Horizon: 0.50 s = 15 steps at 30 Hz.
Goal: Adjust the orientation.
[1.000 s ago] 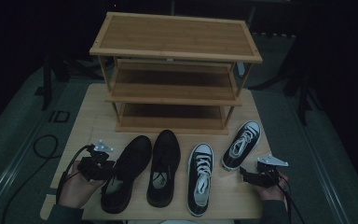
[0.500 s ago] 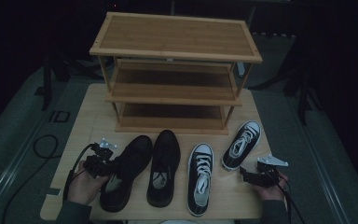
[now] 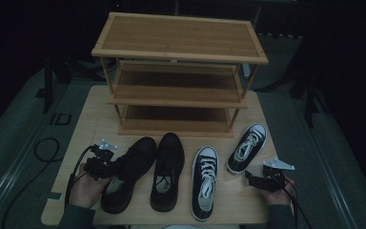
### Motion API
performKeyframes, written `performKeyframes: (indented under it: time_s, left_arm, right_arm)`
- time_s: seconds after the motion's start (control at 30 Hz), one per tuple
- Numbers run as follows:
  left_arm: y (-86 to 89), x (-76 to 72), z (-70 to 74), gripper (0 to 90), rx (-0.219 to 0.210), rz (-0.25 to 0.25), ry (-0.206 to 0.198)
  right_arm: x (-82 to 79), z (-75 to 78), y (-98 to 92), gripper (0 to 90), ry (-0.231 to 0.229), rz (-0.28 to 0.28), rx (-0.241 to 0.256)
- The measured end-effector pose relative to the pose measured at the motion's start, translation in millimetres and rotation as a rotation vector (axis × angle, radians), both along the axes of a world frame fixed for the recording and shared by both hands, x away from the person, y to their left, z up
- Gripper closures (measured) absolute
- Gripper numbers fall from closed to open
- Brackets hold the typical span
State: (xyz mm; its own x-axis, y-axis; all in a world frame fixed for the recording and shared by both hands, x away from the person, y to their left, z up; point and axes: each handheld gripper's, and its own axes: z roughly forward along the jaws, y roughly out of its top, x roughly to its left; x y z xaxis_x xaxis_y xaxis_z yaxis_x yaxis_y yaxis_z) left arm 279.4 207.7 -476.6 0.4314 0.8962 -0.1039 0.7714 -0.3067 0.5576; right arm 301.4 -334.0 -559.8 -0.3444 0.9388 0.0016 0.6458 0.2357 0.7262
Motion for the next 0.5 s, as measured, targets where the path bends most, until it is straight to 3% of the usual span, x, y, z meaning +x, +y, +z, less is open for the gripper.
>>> performKeyframes:
  time_s: [0.5]
  left_arm:
    - [-6.0, 30.0, 16.7, 87.0, 0.010, -0.002, -0.063]
  right_arm:
    - [0.2, 0.0, -0.1, 16.2, 0.000, 0.002, -0.001]
